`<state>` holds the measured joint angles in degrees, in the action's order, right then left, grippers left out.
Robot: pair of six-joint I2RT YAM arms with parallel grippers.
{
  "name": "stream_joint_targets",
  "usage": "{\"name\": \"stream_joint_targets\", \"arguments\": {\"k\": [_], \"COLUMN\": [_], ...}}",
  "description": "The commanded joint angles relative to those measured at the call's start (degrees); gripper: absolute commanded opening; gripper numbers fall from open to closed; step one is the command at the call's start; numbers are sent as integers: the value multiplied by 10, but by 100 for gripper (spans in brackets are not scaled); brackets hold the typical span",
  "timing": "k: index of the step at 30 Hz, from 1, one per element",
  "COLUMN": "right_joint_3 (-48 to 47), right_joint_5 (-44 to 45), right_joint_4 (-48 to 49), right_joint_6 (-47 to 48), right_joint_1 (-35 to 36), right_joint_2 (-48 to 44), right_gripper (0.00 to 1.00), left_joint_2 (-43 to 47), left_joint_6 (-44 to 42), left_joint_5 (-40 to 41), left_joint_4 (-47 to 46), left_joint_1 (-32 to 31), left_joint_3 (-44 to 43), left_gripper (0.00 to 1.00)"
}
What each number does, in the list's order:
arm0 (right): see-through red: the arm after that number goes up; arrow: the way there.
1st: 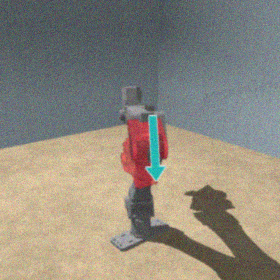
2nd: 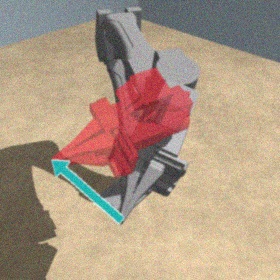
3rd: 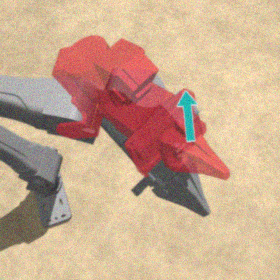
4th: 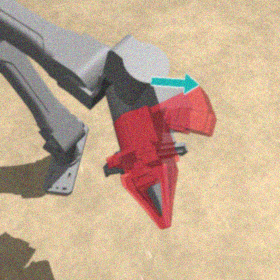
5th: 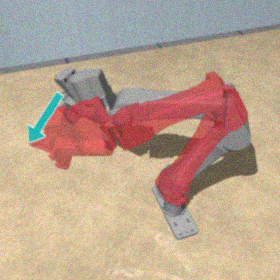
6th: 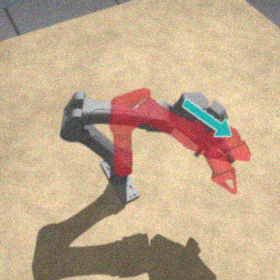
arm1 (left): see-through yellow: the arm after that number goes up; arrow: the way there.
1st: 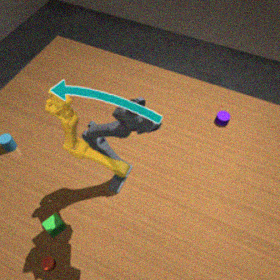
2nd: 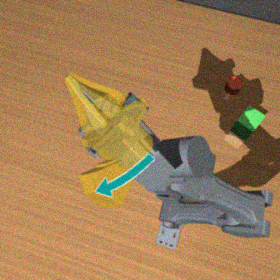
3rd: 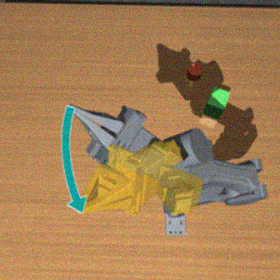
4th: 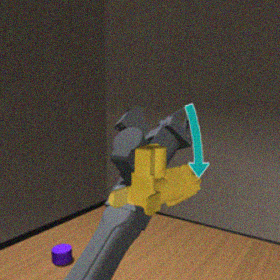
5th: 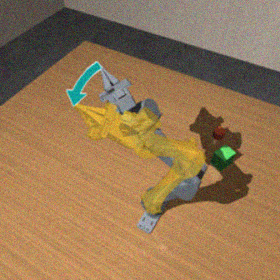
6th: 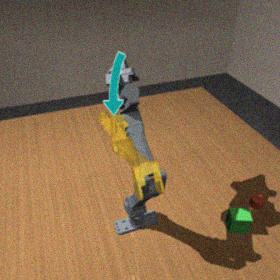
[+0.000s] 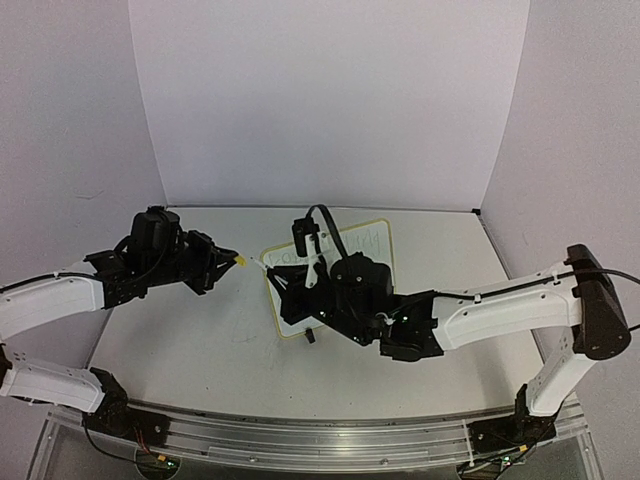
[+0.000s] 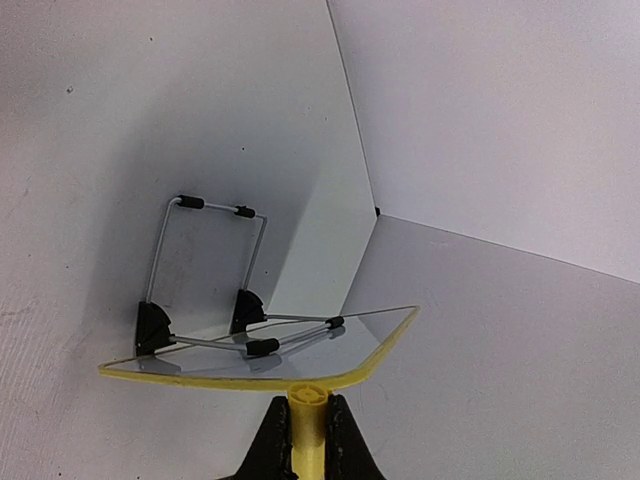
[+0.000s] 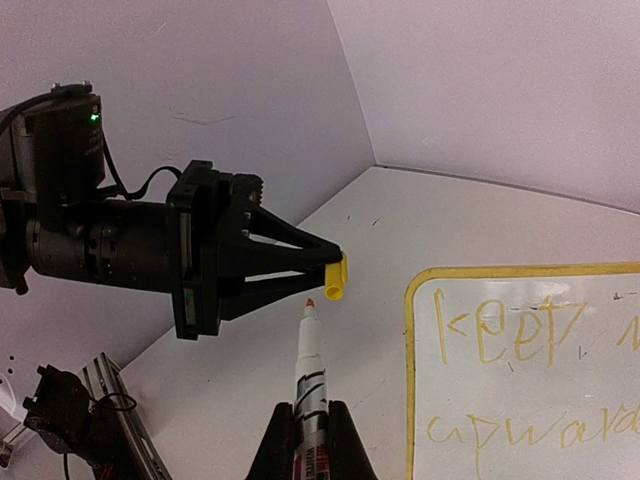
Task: Write a sentence on the whiteboard
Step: Insert the whiteboard marker without the cap into the pen cap.
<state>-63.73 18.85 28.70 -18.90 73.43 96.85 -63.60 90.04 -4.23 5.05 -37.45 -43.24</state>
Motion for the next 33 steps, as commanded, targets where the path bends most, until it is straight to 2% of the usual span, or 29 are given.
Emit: {"name": "stream_joint_targets", "arguments": {"k": [1, 13, 33], "right_joint_3": [-50, -90, -116], "right_joint_5": [16, 20, 32], "right_joint_4": [-8, -60, -84], "right_joint_6": [2, -19, -29], "right_joint_1": [2, 2, 1], "right_joint_2": [25, 63, 85], "right_gripper": [0, 0, 0], "left_joint_2": [17, 28, 33], "left_joint_6": [8, 4, -2], "left_joint_5": [-13, -16, -23], "left_joint_4": [-24, -21, -16], "left_joint_1": [0, 0, 0], "left_joint_3": [4, 4, 3], "left_gripper": [0, 0, 0]}}
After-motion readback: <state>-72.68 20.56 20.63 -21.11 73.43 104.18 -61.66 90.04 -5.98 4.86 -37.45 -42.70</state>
